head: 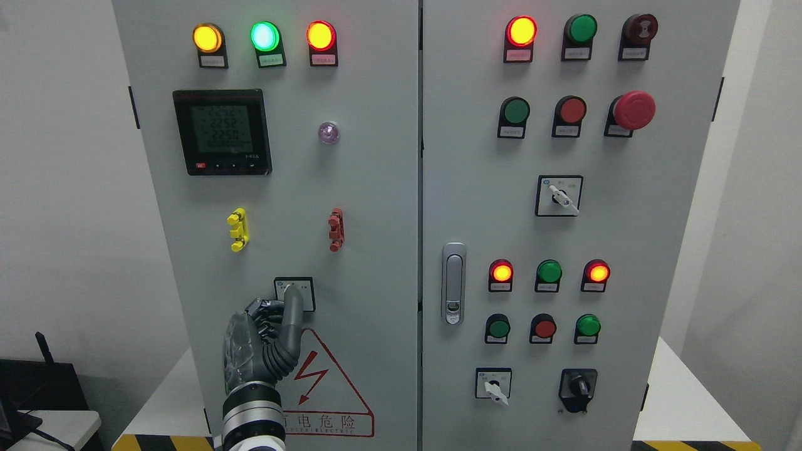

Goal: Turn on light switch 1

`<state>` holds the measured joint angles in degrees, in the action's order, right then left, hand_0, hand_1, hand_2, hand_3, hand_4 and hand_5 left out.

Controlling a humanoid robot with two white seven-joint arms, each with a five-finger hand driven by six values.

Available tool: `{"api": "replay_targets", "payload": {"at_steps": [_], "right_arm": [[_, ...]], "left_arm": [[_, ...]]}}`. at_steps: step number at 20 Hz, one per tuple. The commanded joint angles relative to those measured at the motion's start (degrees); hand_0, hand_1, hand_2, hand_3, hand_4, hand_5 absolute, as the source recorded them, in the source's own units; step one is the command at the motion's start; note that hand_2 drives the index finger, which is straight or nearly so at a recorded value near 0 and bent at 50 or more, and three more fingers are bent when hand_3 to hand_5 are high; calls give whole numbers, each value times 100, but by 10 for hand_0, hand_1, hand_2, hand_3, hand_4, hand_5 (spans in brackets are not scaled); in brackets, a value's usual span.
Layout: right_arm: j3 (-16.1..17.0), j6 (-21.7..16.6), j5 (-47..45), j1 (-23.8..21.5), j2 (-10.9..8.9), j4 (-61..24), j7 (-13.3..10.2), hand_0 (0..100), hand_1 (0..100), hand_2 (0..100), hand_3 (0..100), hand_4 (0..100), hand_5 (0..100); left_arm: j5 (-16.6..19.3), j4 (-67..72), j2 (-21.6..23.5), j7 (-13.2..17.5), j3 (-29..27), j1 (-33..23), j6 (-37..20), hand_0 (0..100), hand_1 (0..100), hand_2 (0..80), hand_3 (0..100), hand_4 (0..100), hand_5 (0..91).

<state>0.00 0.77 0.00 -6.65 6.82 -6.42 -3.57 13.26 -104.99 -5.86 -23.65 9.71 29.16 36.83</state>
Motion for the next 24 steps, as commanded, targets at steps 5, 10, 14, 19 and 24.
{"api": "replay_targets", "payload": {"at_steps": [5,10,14,19,24], "right_arm": [[-97,2,-141,-3,3,0,-4,120,389,0,0,0,0],[-97,2,-141,-3,3,0,-4,120,389,0,0,0,0],[-97,-7,-141,-3,3,0,-4,120,389,0,0,0,0],[-97,2,-141,-3,3,0,-4,120,389,0,0,0,0],[-97,2,-141,-3,-6,0,-4,120,389,0,0,0,0]], "left_arm": [[2,23,-3,9,4,10,-18,541,260,441,761,888,870],[-7,23,-3,18,4,10,-18,572,261,441,764,890,870],[-7,23,-3,18,4,10,-18,595,241,442,768,891,870],[-7,23,-3,9,-13,10,-18,617,213,445,779,892,870],[-7,14,6,9,-13,10,-18,640,174,446,781,892,870]]}}
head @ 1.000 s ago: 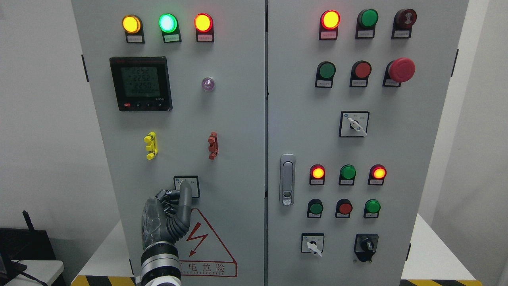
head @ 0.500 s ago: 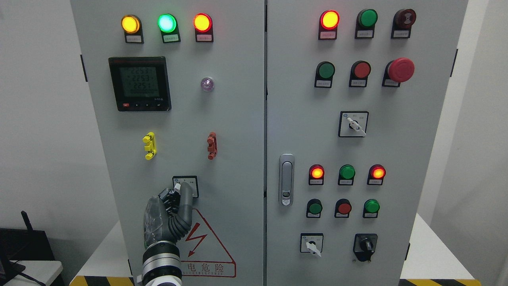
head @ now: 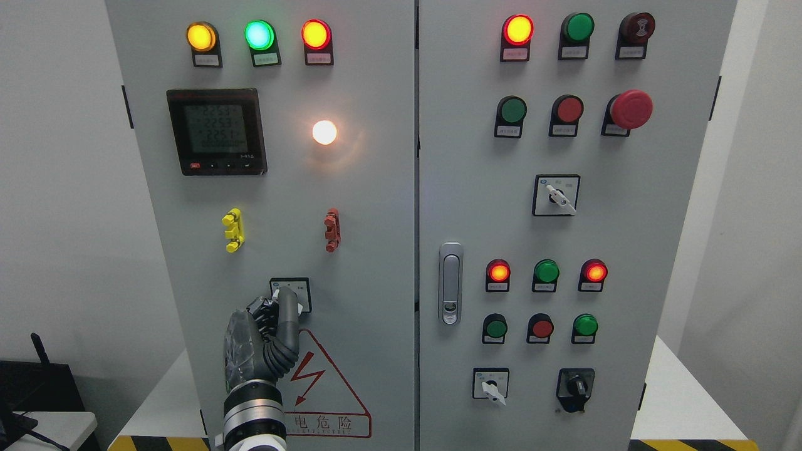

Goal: Turn on light switch 1

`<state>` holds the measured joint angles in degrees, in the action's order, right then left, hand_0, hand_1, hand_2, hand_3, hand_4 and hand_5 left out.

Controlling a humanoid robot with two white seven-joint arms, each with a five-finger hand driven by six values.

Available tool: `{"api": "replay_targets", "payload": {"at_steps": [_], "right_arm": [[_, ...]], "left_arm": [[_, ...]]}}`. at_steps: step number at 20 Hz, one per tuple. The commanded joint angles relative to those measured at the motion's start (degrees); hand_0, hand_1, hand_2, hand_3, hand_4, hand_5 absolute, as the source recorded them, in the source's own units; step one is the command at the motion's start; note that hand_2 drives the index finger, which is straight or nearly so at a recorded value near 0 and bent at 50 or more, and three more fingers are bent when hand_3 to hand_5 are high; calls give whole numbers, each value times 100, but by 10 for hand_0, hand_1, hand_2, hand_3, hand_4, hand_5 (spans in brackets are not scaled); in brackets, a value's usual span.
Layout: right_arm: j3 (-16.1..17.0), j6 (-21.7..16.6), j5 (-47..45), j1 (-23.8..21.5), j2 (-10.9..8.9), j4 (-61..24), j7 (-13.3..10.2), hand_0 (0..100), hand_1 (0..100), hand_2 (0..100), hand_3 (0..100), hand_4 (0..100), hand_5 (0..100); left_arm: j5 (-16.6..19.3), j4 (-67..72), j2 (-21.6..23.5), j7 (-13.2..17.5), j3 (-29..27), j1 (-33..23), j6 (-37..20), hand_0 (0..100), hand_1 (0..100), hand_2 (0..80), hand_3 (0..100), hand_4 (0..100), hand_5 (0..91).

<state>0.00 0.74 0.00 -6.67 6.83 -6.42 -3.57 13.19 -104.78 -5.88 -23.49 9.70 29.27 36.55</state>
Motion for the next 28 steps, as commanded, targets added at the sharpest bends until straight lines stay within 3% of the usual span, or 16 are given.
{"api": "replay_targets", "payload": {"at_steps": [1,7,18,20,28], "right_arm": [[-97,5,-141,8,2,0,-4,120,389,0,0,0,0],[-97,-4,-141,8,2,0,-4,120,389,0,0,0,0],[-97,5,-141,-1,2,0,-4,120,389,0,0,0,0],[-97,5,-141,8,-6,0,-4,120,389,0,0,0,0],[-97,5,-141,-1,2,0,-4,120,389,0,0,0,0]], "left_arm": [[0,-7,8,-7,-12,-1,10,643,170,446,781,892,870],[-9,-7,8,-7,-12,-9,1,631,120,447,783,893,869],[-9,-33,8,-7,-12,-45,-8,446,111,452,783,894,869],[-9,-33,17,-7,-12,-53,-16,352,126,454,784,894,869],[-9,-68,17,-7,-21,-168,-60,300,128,454,786,895,869]]}}
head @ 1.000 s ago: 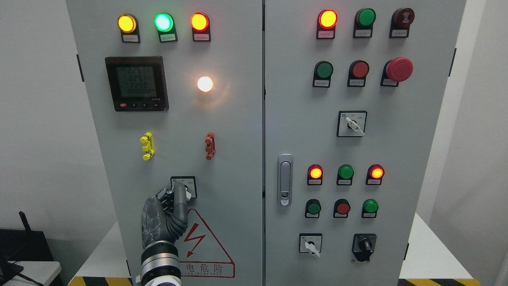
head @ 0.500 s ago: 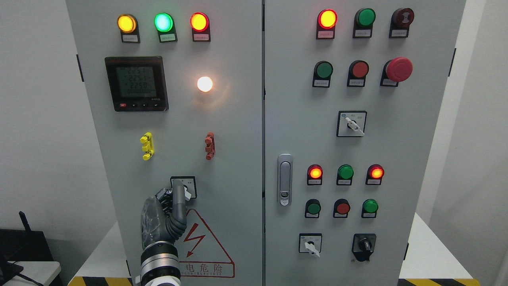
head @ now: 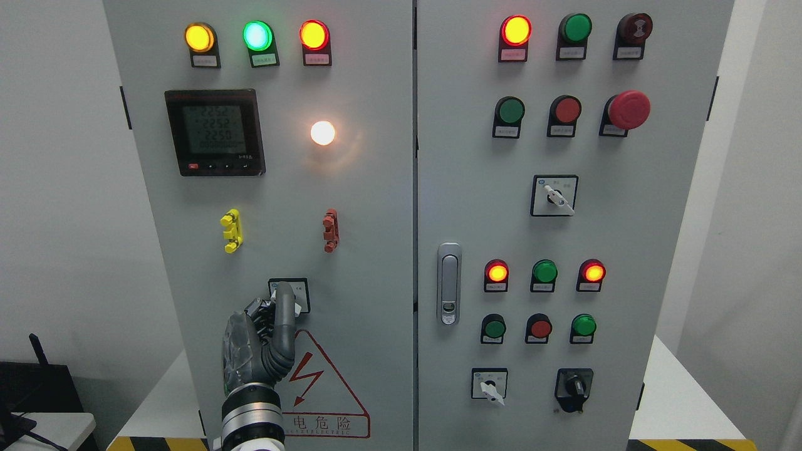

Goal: Turn on light switch 1

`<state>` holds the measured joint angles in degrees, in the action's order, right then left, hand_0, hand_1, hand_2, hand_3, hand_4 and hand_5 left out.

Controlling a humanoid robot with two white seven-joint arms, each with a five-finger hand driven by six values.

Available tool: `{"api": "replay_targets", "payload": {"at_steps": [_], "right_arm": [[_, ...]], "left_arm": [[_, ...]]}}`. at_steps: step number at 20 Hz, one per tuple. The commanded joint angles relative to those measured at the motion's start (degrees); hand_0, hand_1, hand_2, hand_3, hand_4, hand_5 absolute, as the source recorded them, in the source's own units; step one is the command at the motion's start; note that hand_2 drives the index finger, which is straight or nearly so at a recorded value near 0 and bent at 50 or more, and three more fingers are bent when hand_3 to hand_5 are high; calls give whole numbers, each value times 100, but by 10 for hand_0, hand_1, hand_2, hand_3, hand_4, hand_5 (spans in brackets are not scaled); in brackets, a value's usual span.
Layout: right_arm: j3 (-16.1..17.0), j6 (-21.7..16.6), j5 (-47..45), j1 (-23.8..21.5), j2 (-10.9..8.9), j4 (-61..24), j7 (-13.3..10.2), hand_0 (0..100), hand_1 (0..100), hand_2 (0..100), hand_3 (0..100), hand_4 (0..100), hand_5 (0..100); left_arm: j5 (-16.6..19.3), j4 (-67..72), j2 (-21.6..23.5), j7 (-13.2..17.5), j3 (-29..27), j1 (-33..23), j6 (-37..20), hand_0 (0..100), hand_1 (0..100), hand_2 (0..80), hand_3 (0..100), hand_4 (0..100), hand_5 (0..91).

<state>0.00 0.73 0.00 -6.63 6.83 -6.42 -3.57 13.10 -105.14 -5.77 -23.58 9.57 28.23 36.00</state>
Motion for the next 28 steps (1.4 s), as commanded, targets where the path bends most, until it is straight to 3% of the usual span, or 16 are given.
{"api": "replay_targets", "payload": {"at_steps": [1,11,17,21,25,28], "right_arm": [[-97,-3,-141,4,3,0,-4,120,389,0,0,0,0],[-97,6,-141,4,-6,0,-4,120,389,0,0,0,0],[-97,6,-141,4,3,0,-4,120,389,0,0,0,0],[-97,-3,-141,-4,3,0,-4,120,389,0,0,0,0],[-97,-3,-141,-5,3,0,-4,120,389,0,0,0,0],[-97,-3,-141,-5,3,0,-4,120,389,0,0,0,0]], "left_arm": [[0,-42,5,3,-8,-71,-5,298,128,454,786,895,869],[0,-156,14,3,-34,-221,-49,285,114,460,793,897,870],[-9,-243,23,20,-69,-519,-417,167,92,466,806,902,870],[0,-489,32,231,-104,-748,-488,113,96,471,813,906,870],[9,-604,75,327,-349,-1283,-1356,28,122,476,820,909,870],[18,-596,102,801,-832,-1889,-2234,3,126,493,849,931,866]]}}
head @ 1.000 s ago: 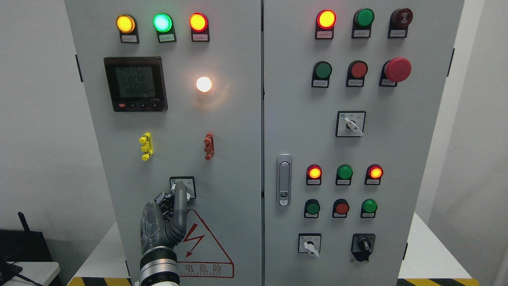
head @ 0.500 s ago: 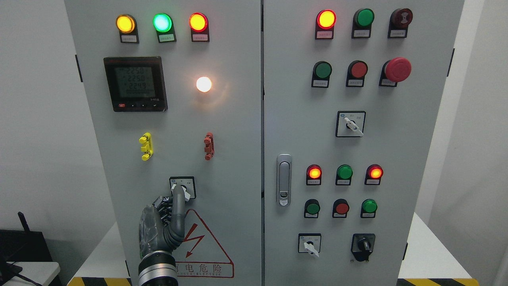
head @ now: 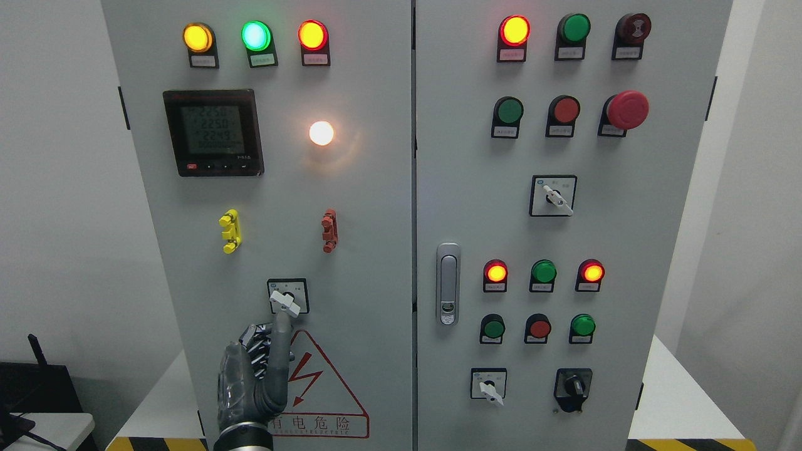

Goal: Turn on light switch 1

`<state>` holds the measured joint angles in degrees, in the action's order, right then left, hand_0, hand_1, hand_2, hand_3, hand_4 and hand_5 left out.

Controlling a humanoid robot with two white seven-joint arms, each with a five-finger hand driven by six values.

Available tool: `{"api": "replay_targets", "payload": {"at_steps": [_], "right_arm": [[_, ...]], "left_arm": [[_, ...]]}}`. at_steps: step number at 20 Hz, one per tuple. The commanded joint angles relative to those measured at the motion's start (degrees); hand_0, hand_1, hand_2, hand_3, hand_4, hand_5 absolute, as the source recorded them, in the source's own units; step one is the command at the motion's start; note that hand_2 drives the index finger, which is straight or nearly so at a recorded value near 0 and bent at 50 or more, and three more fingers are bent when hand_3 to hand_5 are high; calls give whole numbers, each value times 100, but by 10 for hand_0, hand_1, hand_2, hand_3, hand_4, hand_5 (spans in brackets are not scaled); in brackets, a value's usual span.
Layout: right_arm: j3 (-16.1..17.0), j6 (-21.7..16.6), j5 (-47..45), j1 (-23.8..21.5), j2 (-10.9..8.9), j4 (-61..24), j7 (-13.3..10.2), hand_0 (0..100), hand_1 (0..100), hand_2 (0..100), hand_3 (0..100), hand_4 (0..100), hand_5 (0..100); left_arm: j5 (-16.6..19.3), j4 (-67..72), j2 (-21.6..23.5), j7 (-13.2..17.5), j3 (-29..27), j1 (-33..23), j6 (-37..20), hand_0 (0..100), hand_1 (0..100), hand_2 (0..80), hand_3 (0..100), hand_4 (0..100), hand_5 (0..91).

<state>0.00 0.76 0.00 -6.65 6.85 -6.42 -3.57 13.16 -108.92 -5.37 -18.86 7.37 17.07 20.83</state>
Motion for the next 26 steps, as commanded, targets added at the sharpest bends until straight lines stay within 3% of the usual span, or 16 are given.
{"api": "replay_targets", "payload": {"at_steps": [1,4,6,8,9,12,16,18,20,26], "right_arm": [[-97,3,-141,-3,-8,0,-4,120,389,0,0,0,0],[-97,-5,-141,-3,1,0,-4,120,389,0,0,0,0],[-97,-5,-141,-3,1,0,-4,120,389,0,0,0,0],[-97,3,-141,-3,1,0,-4,120,389,0,0,0,0],[-97,4,-141,-3,-8,0,-4,120,389,0,0,0,0],[-97,-5,-141,-3,1,0,-4,120,389,0,0,0,0],[-97,-5,-141,-3,1,0,-4,120,389,0,0,0,0],[-97,-5,-141,-3,1,0,-4,120,389,0,0,0,0],[-97,-5,-141,-3,1,0,-4,120,389,0,0,0,0],[-97,3,-141,-3,1,0,-4,120,389,0,0,0,0]], "left_arm": [[11,-208,63,574,-849,-1010,-1156,2,112,496,864,936,864],[-146,-95,63,1470,-1788,-1705,-2491,0,52,461,876,931,859],[-645,422,132,2042,-2578,-2004,-3641,0,12,437,869,927,844],[-1304,1045,194,2438,-3195,-2347,-4601,0,0,430,837,902,698],[-1603,1388,264,2588,-3450,-2505,-4849,0,0,429,825,891,678],[-1957,2582,388,2721,-4206,-2761,-5071,0,0,327,675,772,565],[-1967,4488,397,3038,-5015,-2805,-5798,26,0,109,372,460,320],[-1958,5421,449,3003,-5210,-2814,-5906,127,0,24,325,421,312],[-1940,6265,615,2985,-5237,-2998,-5845,317,0,0,283,366,262],[-1861,8673,774,3090,-4974,-3192,-5740,456,0,0,87,91,93]]}}
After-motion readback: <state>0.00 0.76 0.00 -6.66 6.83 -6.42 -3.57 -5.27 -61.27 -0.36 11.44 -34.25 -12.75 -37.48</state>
